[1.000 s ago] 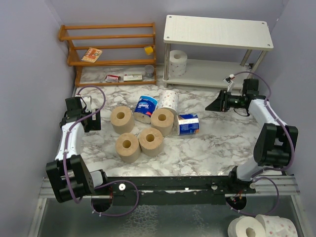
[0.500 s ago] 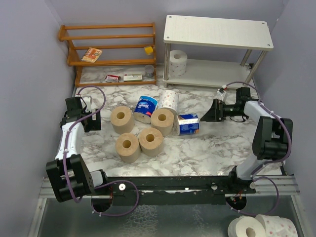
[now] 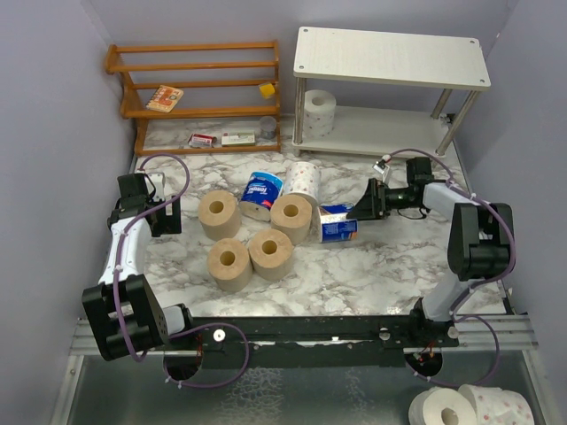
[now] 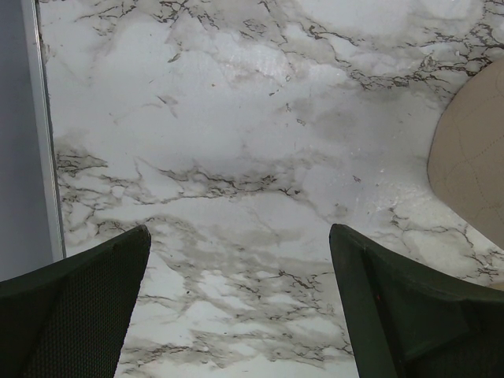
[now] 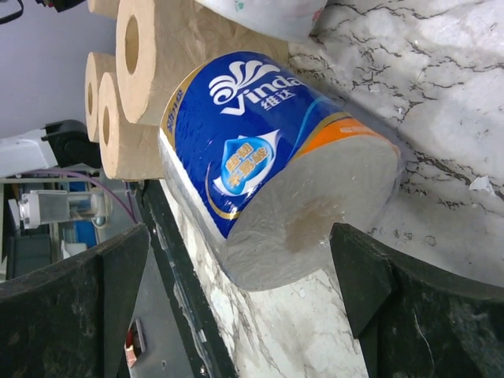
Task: Place and organize the paper towels onto the shelf
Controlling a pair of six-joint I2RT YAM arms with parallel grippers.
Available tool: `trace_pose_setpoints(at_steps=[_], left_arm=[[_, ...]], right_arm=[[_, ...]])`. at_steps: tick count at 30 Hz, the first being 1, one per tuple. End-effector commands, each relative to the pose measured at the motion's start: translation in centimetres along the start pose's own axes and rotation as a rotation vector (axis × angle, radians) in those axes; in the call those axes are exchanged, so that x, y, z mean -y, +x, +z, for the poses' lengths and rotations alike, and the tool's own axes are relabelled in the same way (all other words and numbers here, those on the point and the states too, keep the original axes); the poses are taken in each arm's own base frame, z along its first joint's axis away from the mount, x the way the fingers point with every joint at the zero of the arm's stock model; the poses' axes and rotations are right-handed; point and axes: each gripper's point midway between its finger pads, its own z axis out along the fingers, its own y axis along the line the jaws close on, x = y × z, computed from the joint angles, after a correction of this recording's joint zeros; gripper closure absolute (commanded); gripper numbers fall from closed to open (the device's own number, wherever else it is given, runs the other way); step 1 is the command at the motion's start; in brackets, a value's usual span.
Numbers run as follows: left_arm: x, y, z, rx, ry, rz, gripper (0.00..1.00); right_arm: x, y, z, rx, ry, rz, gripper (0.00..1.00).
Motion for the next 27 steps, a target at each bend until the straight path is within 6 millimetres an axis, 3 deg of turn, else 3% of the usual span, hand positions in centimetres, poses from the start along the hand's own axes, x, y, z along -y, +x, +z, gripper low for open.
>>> trace_pose_setpoints(at_steps=[1, 13, 27], left_arm=[[-0.5, -1.1, -0.4, 0.019, -0.012, -0.004, 0.01], [-0.4, -1.0, -0.3, 0.014, -0.010, -0.005, 0.01], [-0.5, -1.0, -0.3, 0.013, -0.011, -0.005, 0.01]], right_arm=[[0.2, -0.3, 0.6, 0.015, -0.044, 0.029, 0.00], [-0.5, 0.4, 1.4, 0.019, -0.117, 0.075, 0.01], [-1.0, 1.3, 2.0, -0.006, -0.170, 0.104, 0.31]])
